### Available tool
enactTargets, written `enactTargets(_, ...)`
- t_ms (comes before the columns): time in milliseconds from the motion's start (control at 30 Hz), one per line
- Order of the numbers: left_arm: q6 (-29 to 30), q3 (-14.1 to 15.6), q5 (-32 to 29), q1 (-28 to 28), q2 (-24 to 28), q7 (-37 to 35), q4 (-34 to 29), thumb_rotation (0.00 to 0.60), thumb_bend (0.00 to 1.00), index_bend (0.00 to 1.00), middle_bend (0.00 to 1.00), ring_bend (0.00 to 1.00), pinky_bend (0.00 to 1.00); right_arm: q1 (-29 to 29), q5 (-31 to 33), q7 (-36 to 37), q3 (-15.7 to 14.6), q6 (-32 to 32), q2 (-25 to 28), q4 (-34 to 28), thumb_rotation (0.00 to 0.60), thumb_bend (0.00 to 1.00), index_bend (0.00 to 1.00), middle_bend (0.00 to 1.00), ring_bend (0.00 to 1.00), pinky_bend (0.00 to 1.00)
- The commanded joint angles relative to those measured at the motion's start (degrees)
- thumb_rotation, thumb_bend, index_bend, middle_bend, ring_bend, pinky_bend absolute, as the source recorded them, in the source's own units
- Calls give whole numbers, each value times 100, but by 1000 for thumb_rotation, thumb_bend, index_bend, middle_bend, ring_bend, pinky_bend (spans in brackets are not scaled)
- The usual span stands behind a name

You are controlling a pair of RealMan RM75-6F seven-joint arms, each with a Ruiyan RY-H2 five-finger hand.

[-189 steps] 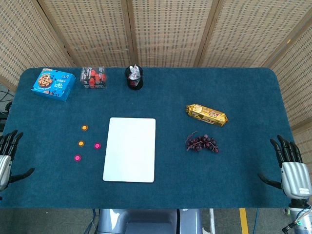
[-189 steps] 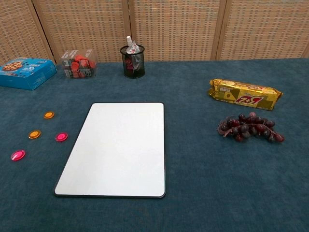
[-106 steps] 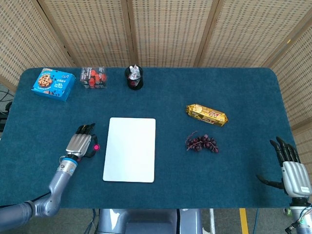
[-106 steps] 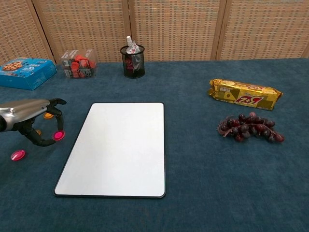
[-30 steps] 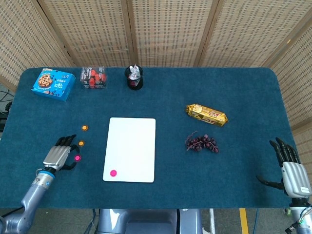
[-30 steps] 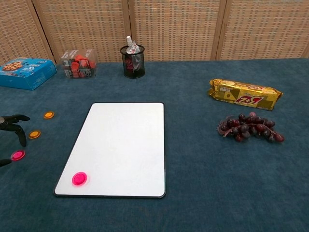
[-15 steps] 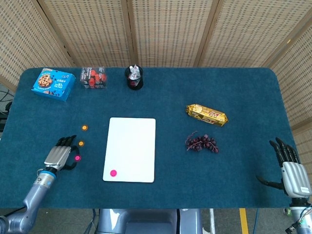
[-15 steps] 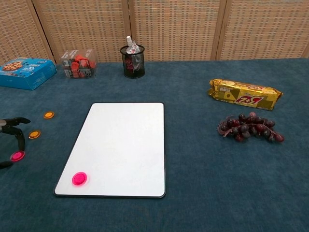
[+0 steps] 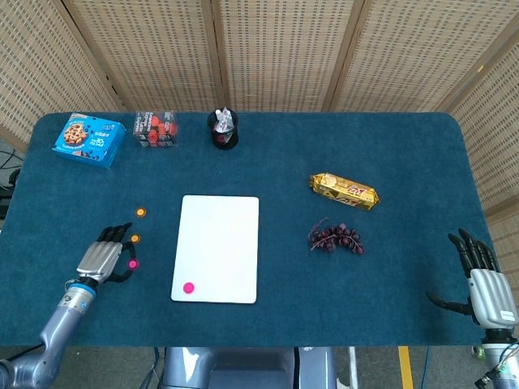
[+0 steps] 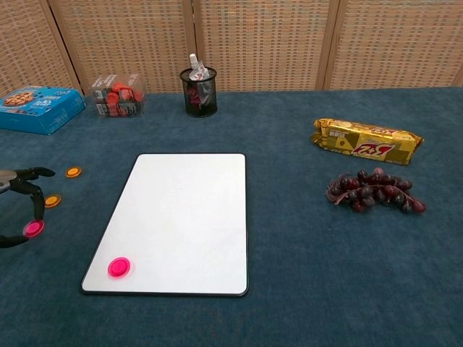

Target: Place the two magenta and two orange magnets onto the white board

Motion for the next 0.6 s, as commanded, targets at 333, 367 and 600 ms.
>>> enactTargets(333, -67, -355, -598, -621, -305, 1288, -983, 600, 335, 544, 0, 0, 0, 4, 12, 60, 3, -20, 15, 5, 600, 0, 0, 0, 0, 0)
enactTargets(367, -79, -373, -716, -667, -368, 1381, -980, 600, 335, 544, 0, 0, 0, 4, 16, 72, 4, -23, 18, 4, 600, 0, 0, 0, 0, 0)
enactTargets(600, -95, -380, -1195, -903, -734, 1765, -881, 600, 334, 544, 0, 0, 0, 11, 26, 129, 6, -50, 31, 9, 600, 0, 0, 0, 0, 0)
